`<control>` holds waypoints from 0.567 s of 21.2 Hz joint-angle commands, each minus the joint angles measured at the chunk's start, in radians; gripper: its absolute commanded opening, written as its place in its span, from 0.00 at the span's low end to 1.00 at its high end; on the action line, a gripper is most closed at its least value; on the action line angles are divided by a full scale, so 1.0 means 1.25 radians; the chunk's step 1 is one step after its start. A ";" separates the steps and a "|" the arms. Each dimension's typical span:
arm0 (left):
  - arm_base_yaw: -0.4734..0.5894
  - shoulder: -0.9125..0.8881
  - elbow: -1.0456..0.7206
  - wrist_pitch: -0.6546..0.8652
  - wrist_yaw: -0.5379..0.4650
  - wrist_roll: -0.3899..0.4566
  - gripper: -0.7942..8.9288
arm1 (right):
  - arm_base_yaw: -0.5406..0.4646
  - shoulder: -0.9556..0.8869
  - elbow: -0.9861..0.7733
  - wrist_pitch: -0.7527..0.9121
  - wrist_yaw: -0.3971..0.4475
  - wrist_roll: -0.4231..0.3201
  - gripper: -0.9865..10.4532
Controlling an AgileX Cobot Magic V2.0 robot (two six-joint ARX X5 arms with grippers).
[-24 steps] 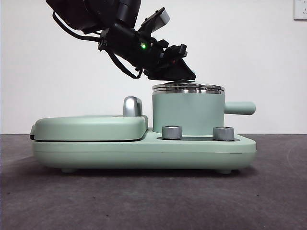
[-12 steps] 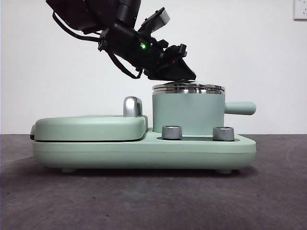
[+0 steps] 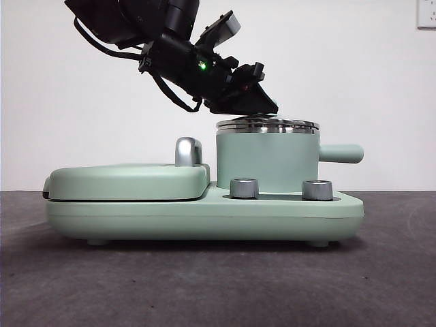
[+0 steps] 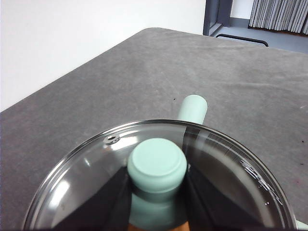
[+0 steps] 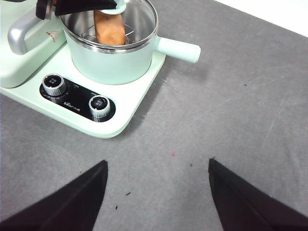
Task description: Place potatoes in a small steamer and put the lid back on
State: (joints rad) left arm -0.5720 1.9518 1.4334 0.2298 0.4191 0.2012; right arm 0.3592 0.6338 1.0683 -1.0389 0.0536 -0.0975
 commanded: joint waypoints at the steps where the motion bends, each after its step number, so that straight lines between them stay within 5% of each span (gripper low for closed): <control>1: -0.003 0.025 0.018 0.008 0.009 0.000 0.23 | 0.004 0.005 0.004 0.005 0.000 0.009 0.38; 8: -0.003 0.025 0.018 0.012 0.010 0.000 0.55 | 0.004 0.005 0.004 0.005 0.000 0.009 0.38; 12: -0.001 -0.010 0.018 0.004 0.010 -0.077 0.57 | 0.004 0.005 0.004 0.004 0.000 0.009 0.38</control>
State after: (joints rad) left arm -0.5701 1.9488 1.4334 0.2207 0.4252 0.1429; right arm 0.3592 0.6338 1.0683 -1.0393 0.0532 -0.0975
